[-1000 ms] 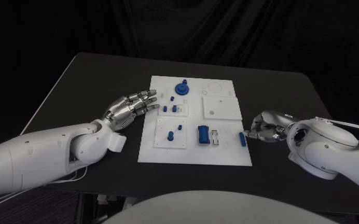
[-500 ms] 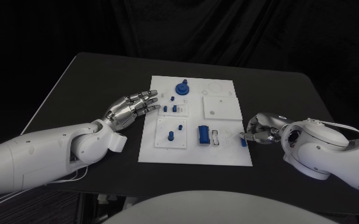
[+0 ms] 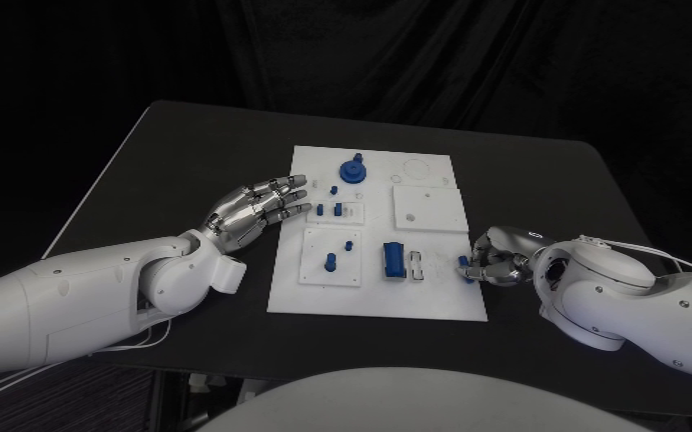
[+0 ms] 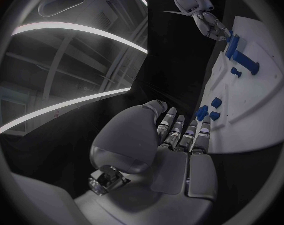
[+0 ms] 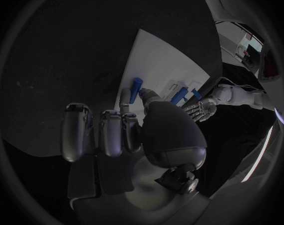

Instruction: Assemble the parts on the task board

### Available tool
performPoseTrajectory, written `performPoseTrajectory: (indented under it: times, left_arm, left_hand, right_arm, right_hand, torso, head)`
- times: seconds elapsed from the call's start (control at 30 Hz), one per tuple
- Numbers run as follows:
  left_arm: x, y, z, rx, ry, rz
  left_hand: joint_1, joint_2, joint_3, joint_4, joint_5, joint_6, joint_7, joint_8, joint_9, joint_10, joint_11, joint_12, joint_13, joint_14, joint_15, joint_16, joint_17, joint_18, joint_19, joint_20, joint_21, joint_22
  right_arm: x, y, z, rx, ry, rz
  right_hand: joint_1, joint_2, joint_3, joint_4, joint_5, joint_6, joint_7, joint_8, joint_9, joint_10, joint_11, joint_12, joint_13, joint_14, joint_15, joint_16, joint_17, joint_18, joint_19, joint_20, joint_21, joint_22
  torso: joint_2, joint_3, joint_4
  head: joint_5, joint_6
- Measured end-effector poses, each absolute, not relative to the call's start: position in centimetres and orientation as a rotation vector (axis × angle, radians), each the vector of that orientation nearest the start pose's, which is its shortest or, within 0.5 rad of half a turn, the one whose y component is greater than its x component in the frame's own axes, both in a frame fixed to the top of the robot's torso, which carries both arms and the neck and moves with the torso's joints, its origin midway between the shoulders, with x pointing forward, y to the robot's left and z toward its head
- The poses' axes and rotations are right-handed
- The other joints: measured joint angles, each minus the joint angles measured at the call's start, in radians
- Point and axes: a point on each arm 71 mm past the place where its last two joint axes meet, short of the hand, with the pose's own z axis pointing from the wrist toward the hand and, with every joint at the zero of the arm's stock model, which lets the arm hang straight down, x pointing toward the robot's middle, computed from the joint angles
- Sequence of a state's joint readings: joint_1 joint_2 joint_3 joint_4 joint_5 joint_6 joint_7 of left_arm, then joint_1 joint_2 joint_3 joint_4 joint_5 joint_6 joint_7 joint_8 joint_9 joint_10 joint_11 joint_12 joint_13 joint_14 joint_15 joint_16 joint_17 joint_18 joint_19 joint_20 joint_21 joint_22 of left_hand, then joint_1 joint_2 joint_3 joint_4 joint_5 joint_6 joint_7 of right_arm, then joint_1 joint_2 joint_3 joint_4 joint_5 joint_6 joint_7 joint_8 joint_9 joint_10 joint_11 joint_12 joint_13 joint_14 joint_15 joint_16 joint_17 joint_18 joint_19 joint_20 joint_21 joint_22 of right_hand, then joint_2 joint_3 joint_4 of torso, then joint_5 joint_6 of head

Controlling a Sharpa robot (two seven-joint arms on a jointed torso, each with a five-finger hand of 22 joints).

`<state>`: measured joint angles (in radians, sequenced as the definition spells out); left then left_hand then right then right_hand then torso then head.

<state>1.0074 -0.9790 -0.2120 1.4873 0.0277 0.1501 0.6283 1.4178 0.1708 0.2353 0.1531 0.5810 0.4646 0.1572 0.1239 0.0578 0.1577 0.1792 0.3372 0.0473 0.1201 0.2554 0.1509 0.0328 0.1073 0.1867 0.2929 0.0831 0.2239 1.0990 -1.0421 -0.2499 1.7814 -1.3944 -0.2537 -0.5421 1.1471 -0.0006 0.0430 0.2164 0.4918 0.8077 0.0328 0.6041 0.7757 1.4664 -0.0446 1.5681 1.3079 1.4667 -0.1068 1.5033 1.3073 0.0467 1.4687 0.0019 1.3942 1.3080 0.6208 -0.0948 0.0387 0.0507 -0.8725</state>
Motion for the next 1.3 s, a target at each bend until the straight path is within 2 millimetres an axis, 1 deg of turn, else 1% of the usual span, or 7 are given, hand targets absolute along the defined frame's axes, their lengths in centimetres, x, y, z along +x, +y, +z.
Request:
performPoseTrajectory:
  times: [0.53,0.7,0.77,0.83,0.9,1.07,1.3]
  left_arm:
    - [40.5,27.1,-30.5,-1.274,1.576,-1.818]
    - [40.5,27.0,-30.5,-1.276,1.581,-1.819]
    - [40.4,27.0,-30.6,-1.277,1.583,-1.819]
    - [40.4,27.0,-30.6,-1.277,1.584,-1.818]
    - [40.4,27.0,-30.6,-1.278,1.585,-1.818]
    - [40.4,27.0,-30.6,-1.279,1.587,-1.817]
    - [40.4,27.1,-30.7,-1.28,1.589,-1.815]
  left_hand:
    - [0.0,0.0,0.005,0.0,0.0,0.0,0.0,0.0,0.0,0.0,0.0,0.0,0.001,0.0,0.0,0.0,0.0,0.0,0.0,0.0,0.0,0.0]
    - [0.0,0.0,0.005,0.0,0.0,0.0,0.0,0.0,0.0,0.0,0.0,0.0,0.001,0.0,0.0,0.0,0.0,0.0,0.0,0.0,0.0,0.0]
    - [0.0,0.0,0.005,0.0,0.0,0.0,0.0,0.0,0.0,0.0,0.0,0.0,0.001,0.0,0.0,0.0,0.0,0.0,0.0,0.0,0.0,0.0]
    - [0.0,0.0,0.005,0.0,0.0,0.0,0.0,0.0,0.0,0.0,0.0,0.0,0.001,0.0,0.0,0.0,0.0,0.0,0.0,0.0,0.0,0.0]
    - [0.0,0.0,0.005,0.0,0.0,0.0,0.0,0.0,0.0,0.0,0.0,0.0,0.001,0.0,0.0,0.0,0.0,0.0,0.0,0.0,0.0,0.0]
    - [0.0,0.0,0.014,0.0,0.0,0.0,0.0,0.0,0.0,0.005,0.005,0.0,0.001,0.0,0.0,0.0,0.0,0.0,0.0,0.0,0.0,-0.001]
    - [-0.004,-0.004,0.013,0.0,0.0,0.0,0.0,0.0,0.0,0.005,0.005,0.0,0.001,0.0,0.0,0.0,0.0,0.0,0.0,0.0,0.0,-0.002]
  right_arm:
    - [38.0,-23.9,-29.6,0.065,2.152,0.286]
    - [38.1,-23.3,-29.5,0.032,2.135,0.294]
    - [38.2,-23.1,-29.5,0.02,2.13,0.295]
    - [38.1,-23.0,-29.5,0.007,2.125,0.297]
    - [38.1,-23.0,-29.6,-0.002,2.12,0.3]
    - [37.8,-23.0,-29.6,-0.004,2.111,0.321]
    - [36.9,-22.5,-29.7,0.074,2.143,0.421]
  right_hand:
    - [0.043,0.003,0.021,-0.021,0.012,0.014,0.006,-0.023,-0.003,0.0,0.0,0.0,0.0,0.0,0.0,-0.004,0.0,0.0,-0.004,0.004,-0.01,0.0]
    - [0.098,-0.003,0.068,-0.068,0.01,0.024,0.006,-0.044,-0.001,0.0,0.0,0.0,0.0,0.0,0.0,-0.004,0.0,0.0,-0.004,0.004,-0.01,0.0]
    - [0.119,-0.01,0.074,-0.062,0.035,0.03,0.003,-0.046,-0.001,0.0,0.0,0.0,0.0,0.0,0.0,-0.004,0.0,0.0,-0.004,0.004,-0.01,0.0]
    - [0.13,-0.021,0.093,-0.044,0.149,0.035,0.001,-0.036,-0.001,0.0,0.0,0.0,0.0,0.0,0.0,-0.004,0.0,0.0,-0.004,0.004,-0.01,0.0]
    - [0.125,-0.03,0.106,-0.031,0.191,0.035,0.001,-0.019,-0.001,0.0,0.0,0.0,0.0,0.0,0.0,-0.004,0.0,0.0,-0.004,0.004,-0.01,0.0]
    - [0.105,-0.05,0.13,-0.008,0.225,0.032,0.003,-0.008,-0.001,0.0,0.0,0.0,0.0,0.0,0.0,-0.004,0.0,0.0,-0.004,0.004,-0.01,0.0]
    - [0.096,-0.059,0.162,-0.023,0.204,0.026,0.005,-0.015,-0.043,0.0,0.0,0.0,0.0,0.0,0.0,0.001,0.0,0.0,-0.004,0.004,0.0,0.0]
  torso:
    - [0.0,0.0,0.0001]
    - [0.0,0.0,0.0002]
    - [0.0,-0.0001,0.0003]
    - [0.0,-0.0001,0.0003]
    - [0.0,-0.0001,0.0003]
    - [0.0,-0.0001,0.0003]
    - [0.0,0.0,0.0004]
  head:
    - [0.002,0.0]
    - [0.001,0.0]
    - [0.001,0.0]
    - [0.0,0.0]
    - [0.001,0.0]
    - [0.003,0.0]
    - [0.003,0.0]
